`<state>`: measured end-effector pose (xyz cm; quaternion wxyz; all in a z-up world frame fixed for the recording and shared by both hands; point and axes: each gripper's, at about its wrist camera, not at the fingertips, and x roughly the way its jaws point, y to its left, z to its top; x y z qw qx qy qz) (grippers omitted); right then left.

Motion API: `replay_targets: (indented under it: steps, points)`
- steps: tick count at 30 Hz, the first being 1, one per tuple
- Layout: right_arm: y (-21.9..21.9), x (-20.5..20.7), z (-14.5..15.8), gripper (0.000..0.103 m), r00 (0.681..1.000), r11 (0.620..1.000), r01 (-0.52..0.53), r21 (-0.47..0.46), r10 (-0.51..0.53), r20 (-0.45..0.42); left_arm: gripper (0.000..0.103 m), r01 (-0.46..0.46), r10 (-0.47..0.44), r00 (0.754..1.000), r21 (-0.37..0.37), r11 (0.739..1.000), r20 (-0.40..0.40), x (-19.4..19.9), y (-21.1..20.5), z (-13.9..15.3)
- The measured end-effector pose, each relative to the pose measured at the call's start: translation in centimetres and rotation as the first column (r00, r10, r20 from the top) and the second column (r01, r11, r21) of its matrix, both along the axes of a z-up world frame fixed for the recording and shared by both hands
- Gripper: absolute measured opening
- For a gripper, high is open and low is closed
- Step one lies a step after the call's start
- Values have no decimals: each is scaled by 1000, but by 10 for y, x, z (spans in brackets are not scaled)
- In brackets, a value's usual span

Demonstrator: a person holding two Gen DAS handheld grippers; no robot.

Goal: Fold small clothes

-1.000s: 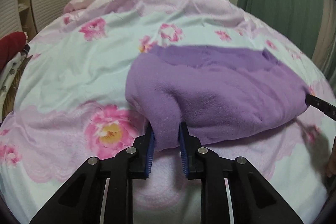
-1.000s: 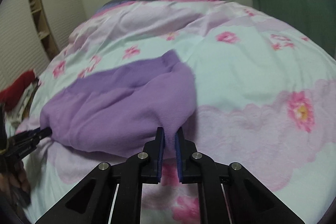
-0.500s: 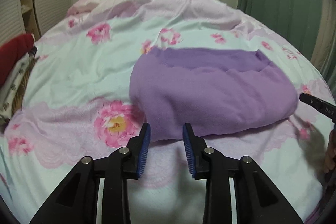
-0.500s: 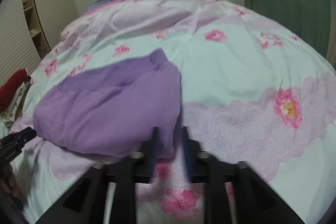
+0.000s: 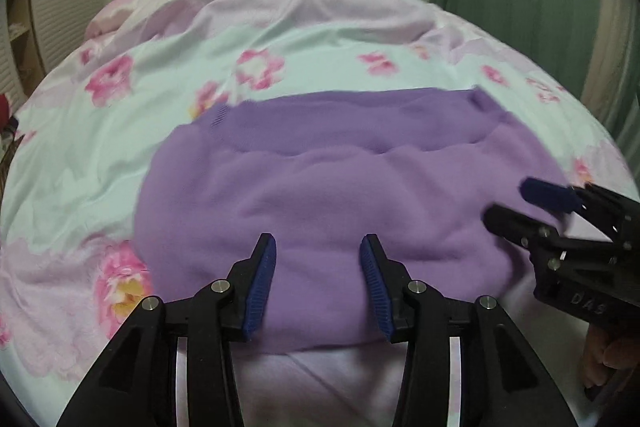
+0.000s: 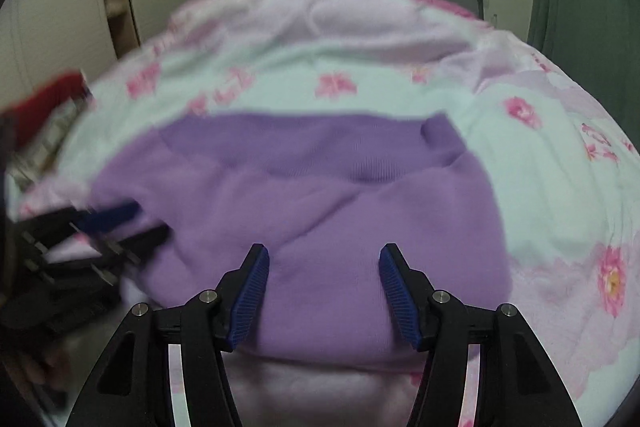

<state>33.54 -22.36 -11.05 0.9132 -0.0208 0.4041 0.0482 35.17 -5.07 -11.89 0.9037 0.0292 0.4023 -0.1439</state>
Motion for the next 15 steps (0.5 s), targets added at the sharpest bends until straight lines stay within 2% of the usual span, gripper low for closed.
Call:
replay_targets:
  steps: [1, 3, 5, 8, 9, 10, 11, 13, 15]
  points:
    - [-1, 2, -4, 60, 1000, 1000, 8, -12, -8, -10, 44, -11, 11, 1000, -6, 1000, -2, 3, 6, -2]
    - [-15, 5, -12, 70, 999, 999, 31, -8, -31, -13, 33, -39, 39, 999, -8, 999, -3, 11, 17, -6]
    - [-26, 4, -13, 75, 999, 999, 49, 14, -49, -15, 23, -54, 53, 998, -17, 998, -20, 18, 27, -10]
    - [-32, 4, -8, 75, 998, 997, 63, 54, -61, -22, 23, -56, 56, 998, 0, 998, -10, 18, 26, -2]
    - [-30, 1, -2, 75, 997, 995, 79, 56, -78, -12, 25, -54, 54, 999, 9, 999, 5, 14, 23, 3]
    - [-29, -1, 4, 75, 996, 994, 90, 62, -91, 10, 33, -45, 45, 999, 2, 999, 27, 10, 19, 9]
    - [-28, -2, 12, 75, 995, 993, 90, 78, -93, 40, 47, -33, 34, 998, -10, 999, 45, 7, 15, 15]
    - [-24, -4, 26, 75, 993, 993, 61, 99, -70, 96, 59, -2, 4, 997, -24, 1000, 83, 6, 5, 25]
    - [-15, 8, 29, 76, 995, 998, 33, 62, -39, 91, 59, 28, -27, 996, -14, 1000, 90, 13, -7, 28]
